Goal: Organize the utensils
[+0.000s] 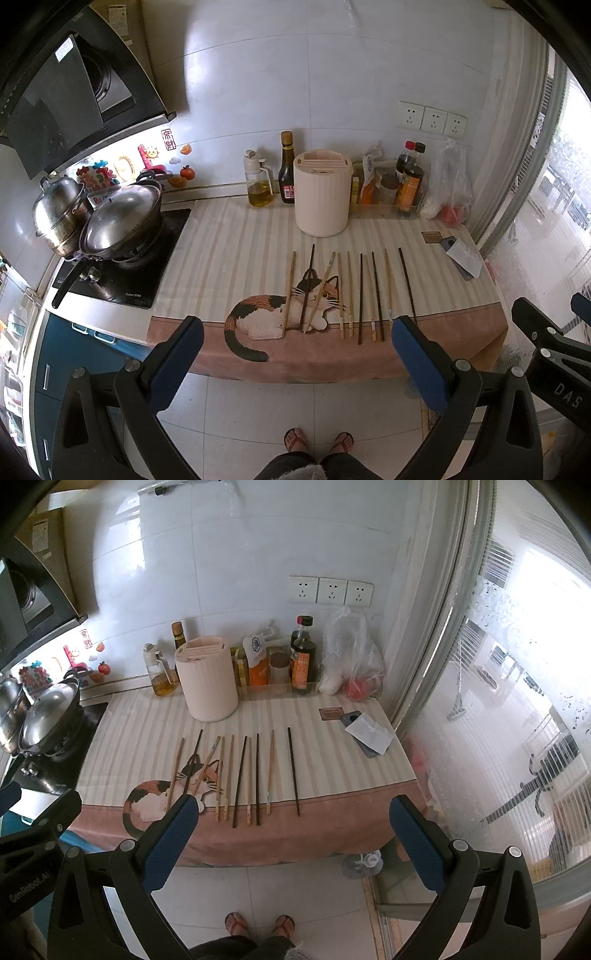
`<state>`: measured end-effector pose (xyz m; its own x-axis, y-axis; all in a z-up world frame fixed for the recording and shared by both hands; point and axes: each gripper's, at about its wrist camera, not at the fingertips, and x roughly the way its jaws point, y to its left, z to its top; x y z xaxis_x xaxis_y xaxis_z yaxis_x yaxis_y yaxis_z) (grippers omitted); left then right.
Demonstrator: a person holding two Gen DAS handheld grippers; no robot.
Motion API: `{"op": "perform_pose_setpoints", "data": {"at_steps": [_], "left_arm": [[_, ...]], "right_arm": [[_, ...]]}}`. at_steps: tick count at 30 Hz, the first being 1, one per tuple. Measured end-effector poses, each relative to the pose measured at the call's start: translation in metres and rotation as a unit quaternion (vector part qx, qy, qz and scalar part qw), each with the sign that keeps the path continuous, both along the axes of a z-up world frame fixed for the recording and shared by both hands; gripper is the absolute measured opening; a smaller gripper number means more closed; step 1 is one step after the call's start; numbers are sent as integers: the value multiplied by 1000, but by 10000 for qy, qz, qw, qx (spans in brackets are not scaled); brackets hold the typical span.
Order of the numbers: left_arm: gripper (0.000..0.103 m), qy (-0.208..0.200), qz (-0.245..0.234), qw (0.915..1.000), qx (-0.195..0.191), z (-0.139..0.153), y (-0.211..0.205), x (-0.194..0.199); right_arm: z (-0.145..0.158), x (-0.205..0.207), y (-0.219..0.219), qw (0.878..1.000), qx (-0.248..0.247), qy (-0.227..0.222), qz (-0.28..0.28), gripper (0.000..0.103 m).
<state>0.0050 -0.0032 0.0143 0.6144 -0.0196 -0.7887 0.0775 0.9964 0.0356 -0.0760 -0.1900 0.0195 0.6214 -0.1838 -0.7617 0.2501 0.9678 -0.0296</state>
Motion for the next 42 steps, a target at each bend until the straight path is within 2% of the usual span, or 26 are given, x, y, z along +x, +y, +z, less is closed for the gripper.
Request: {"op": "perform_pose_setpoints", "data": {"at_steps": [35,39,42], "left_arm": [[103,-88,23,10000,17,16,-3,12],[103,-314,47,9995,79,18,-4,15],[103,-586,99,9981,177,13,-6,22]], "right_arm": [[9,8,0,10000,-3,-68,7,103],[9,10,-3,9999,40,-108,-27,103],[8,14,-14,9988,335,-358,-77,103]]}}
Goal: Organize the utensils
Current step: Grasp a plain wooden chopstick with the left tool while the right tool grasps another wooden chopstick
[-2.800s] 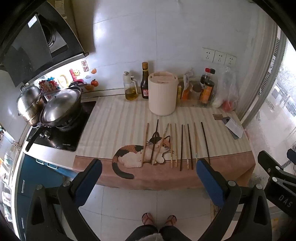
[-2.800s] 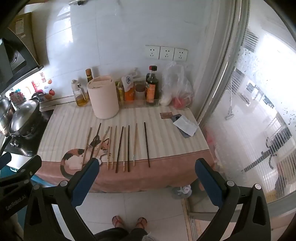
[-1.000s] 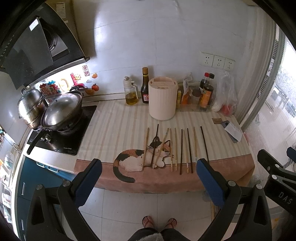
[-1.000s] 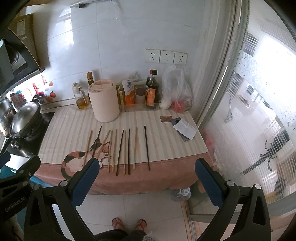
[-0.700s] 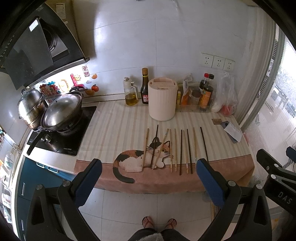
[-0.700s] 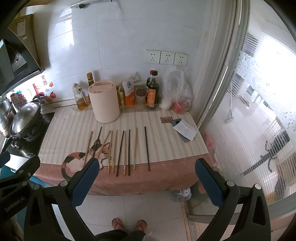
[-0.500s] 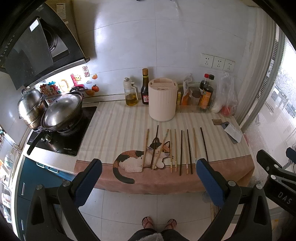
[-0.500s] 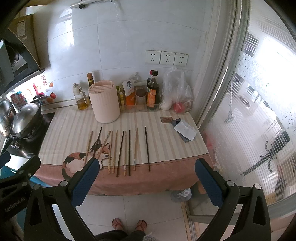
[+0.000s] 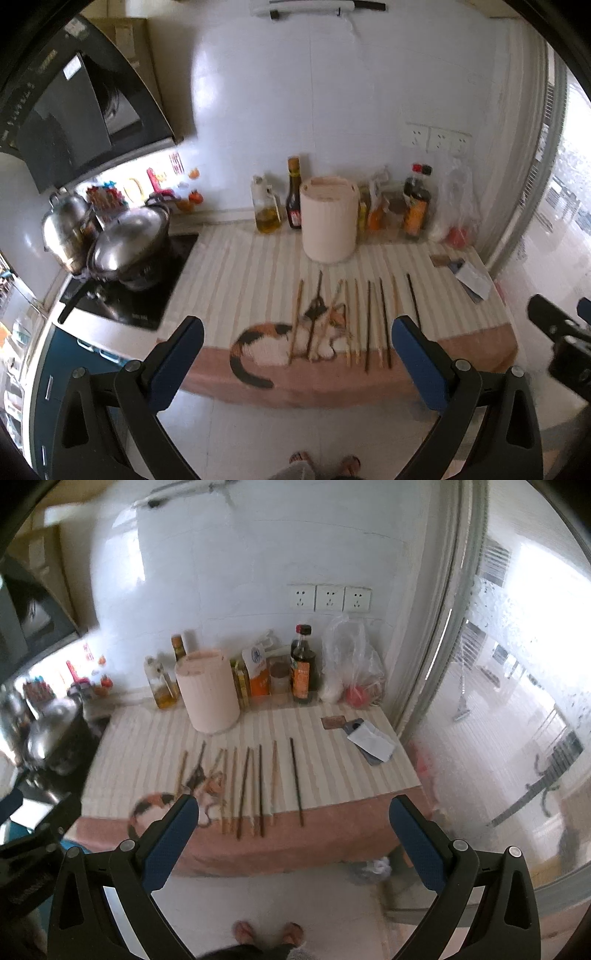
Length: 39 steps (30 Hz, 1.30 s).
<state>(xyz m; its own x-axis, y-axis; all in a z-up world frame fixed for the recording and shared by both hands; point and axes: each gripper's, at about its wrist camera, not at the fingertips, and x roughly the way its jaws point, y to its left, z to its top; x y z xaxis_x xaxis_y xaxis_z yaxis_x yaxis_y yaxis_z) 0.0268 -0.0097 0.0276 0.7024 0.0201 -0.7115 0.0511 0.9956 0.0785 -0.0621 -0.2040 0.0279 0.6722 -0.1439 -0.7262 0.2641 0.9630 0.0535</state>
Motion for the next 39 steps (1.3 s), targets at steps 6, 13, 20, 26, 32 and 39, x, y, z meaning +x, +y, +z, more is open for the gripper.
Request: {"op": "perform_pose_setpoints", "data": {"at_steps": [6,13,20,26,32,39], "left_arm": [[103,-243,415,9987,173,-27,-4,34],[103,281,799,9951,502,-93,5,91],[103,1439,668,9859,524,-187,24,170],[74,2374,261,9697,507,-268,32,226],[62,2904,-107,9564,304,-322,35,259],[62,3180,-393,9471,207,-348,30,264]], "right_arm": [[-39,29,-31,9983,576,-3,-98,103],[-110,87,-43,9930,1019,527,292,58],[-185,152,-34,9840,1256,1157,509,40],[-244,213,-18,9694,1685,1741,409,40],[-288,264,0,9545,2106,2087,311,40],[-327,316,32,9467,2051,2450,397,40]]}}
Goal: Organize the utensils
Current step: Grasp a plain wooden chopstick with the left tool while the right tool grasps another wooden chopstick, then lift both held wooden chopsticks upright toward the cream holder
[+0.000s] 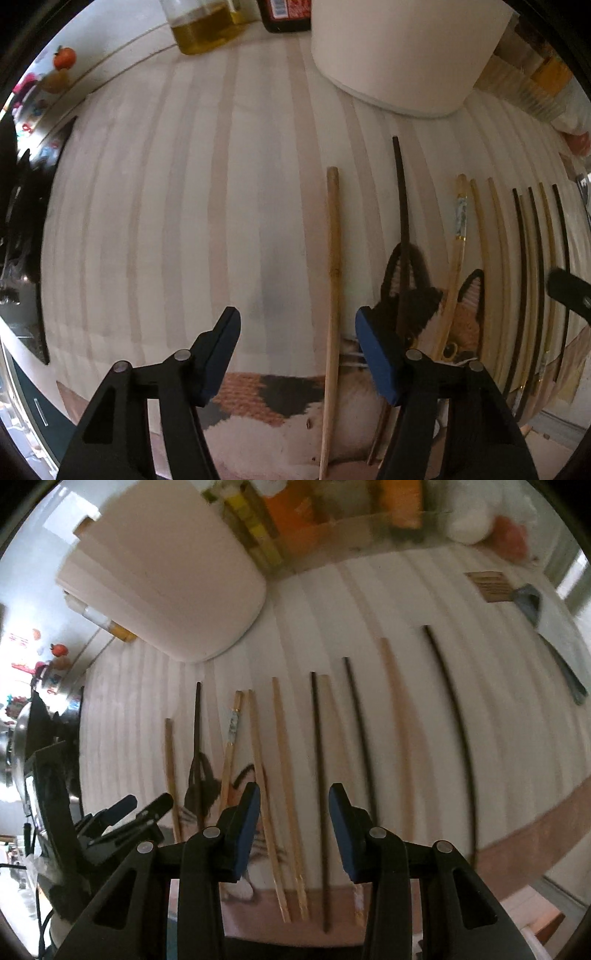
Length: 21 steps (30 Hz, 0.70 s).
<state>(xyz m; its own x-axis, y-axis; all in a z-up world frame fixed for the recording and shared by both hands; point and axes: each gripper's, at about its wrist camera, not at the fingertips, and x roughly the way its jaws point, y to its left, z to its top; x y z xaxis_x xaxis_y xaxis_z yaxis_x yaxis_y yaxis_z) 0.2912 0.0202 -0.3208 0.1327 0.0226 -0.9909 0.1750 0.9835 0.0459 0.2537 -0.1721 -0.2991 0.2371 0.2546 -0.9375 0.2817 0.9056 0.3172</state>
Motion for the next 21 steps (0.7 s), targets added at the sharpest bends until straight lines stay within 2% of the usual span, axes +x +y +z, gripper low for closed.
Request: {"op": "perform_pose_setpoints", "data": {"at_steps": [1,3,5,6,8,9,11,12,16,21], "left_arm": [[54,2,-43,10000,-27,-2,-1,-1],[45,-51,-79,9999,-137,-1,-1,-3],[26,-107,-78,9997,-211,1,-1,-6],[22,-132,-73,9996,-231,2,1,-8],[7,-165,-51,9996,-239,2,4,-10],[6,-156,-23,9996,-241,2,8,-10],[6,-135,66,9996,-220,5,16,-10],[6,-127,113,9996,-209,7,22,-9],[6,-67,358,9990,-246,10,40,-20],[8,10,448,9984,-353,13,64,-21]], "right_arm": [[-5,6,4,10000,-26,43,37,40],[-17,19,9,9998,-105,129,109,40],[-27,30,14,9993,-210,235,179,39],[-31,33,16,9991,-245,279,210,39],[-41,40,22,9981,-335,405,309,30],[-43,41,25,9977,-376,416,371,29],[-43,46,34,9954,-639,435,566,12],[-43,48,35,9945,-699,488,609,8],[-44,45,36,9915,-781,714,754,7],[-44,50,37,9884,-857,913,864,7]]}}
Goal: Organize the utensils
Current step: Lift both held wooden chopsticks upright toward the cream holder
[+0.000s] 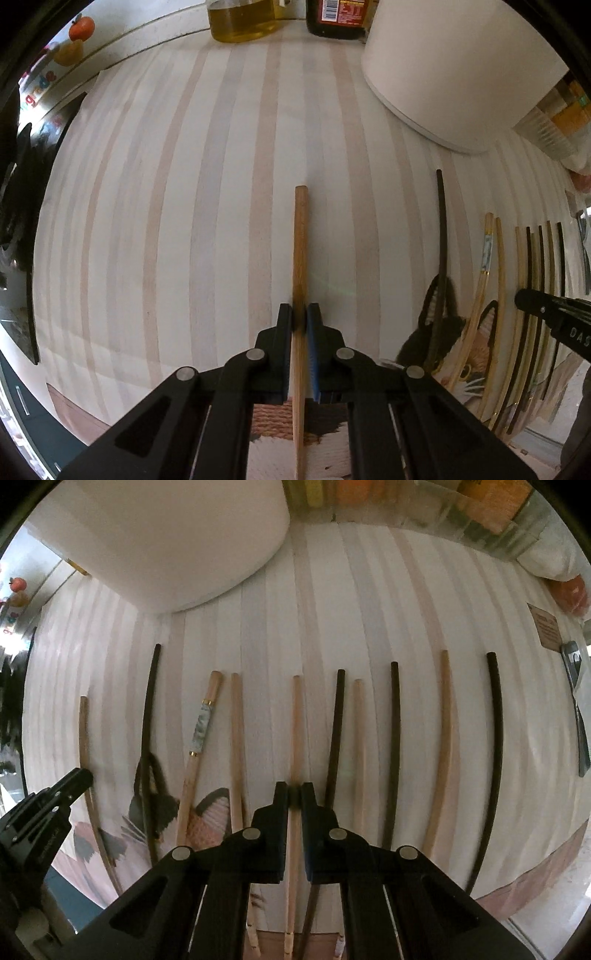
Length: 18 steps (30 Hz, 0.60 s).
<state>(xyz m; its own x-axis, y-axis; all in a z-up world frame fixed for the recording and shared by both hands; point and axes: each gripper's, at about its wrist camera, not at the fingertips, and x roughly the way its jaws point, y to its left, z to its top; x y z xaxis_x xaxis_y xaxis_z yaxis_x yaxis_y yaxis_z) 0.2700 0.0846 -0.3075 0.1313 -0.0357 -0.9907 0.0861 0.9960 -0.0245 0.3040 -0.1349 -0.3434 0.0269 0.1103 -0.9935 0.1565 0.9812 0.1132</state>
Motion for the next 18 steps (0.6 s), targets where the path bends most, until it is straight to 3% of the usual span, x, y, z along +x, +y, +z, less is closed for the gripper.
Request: {"op": "perform_pose_setpoints", "data": {"at_steps": [4,9,13,18], "left_arm": [[8,57,-265,9995,158,6,-3,12],[5,-89,-270,9990,342,-9,-18,12],[5,-330,-302,9983,366,2,-23,-5],[5,-549,-281,9979,216,35,-26,-29]], "right_arm": [[0,11,9,9994,-170,237,206,8],[-4,28,25,9981,-388,368,296,8],[-2,23,35,9987,-435,52,252,7],[3,-5,18,9992,150,-312,-217,7]]}}
